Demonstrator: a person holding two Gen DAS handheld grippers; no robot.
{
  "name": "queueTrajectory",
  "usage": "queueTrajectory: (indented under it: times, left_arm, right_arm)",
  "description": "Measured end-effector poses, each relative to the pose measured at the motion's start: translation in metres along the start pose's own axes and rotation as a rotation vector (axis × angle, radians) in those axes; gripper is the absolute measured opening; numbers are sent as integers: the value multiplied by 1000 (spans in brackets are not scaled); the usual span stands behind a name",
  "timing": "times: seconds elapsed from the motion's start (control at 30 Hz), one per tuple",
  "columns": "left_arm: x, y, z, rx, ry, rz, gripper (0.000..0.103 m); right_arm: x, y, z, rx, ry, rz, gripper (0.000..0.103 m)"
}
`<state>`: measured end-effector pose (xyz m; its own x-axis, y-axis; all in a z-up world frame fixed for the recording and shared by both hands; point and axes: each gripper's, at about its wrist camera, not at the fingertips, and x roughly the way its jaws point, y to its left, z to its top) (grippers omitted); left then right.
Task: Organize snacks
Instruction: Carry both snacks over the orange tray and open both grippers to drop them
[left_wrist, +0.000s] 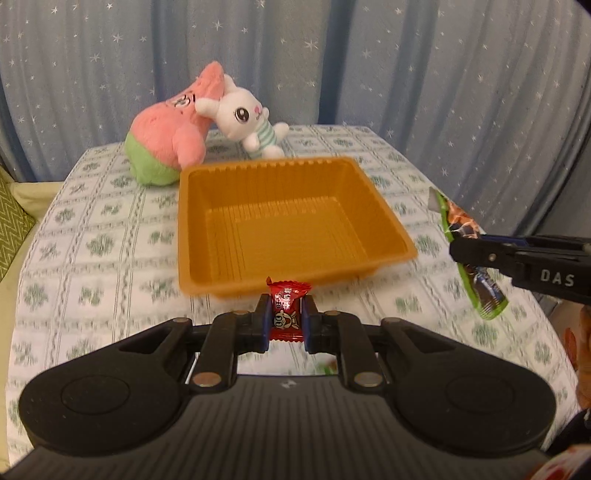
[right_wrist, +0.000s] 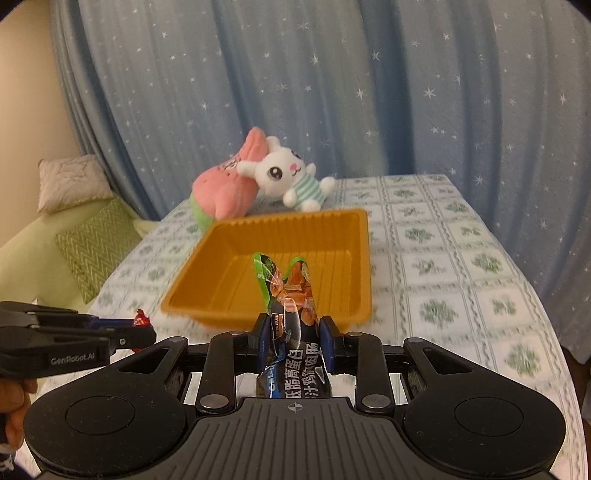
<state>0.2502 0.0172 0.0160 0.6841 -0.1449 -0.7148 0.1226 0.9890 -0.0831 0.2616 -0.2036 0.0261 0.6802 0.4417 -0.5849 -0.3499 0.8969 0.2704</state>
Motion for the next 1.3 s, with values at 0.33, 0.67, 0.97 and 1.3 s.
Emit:
queueTrajectory:
  times: [0.33,0.67,0.97,1.3]
  left_arm:
    - [40,29,54,-61,-22,2,14]
    - [83,44,66,-103,14,2,14]
    - [101,56,58,-155,14,-1,37]
    - [85,60,45,-150,-1,-2,39]
  right_arm:
    - [72,-19,48,78,44,-5,29]
    - [122,-23,63,138,72,-6,29]
    - [139,-22,57,137,95,-15,29]
    - [144,-23,55,138,98,-28,29]
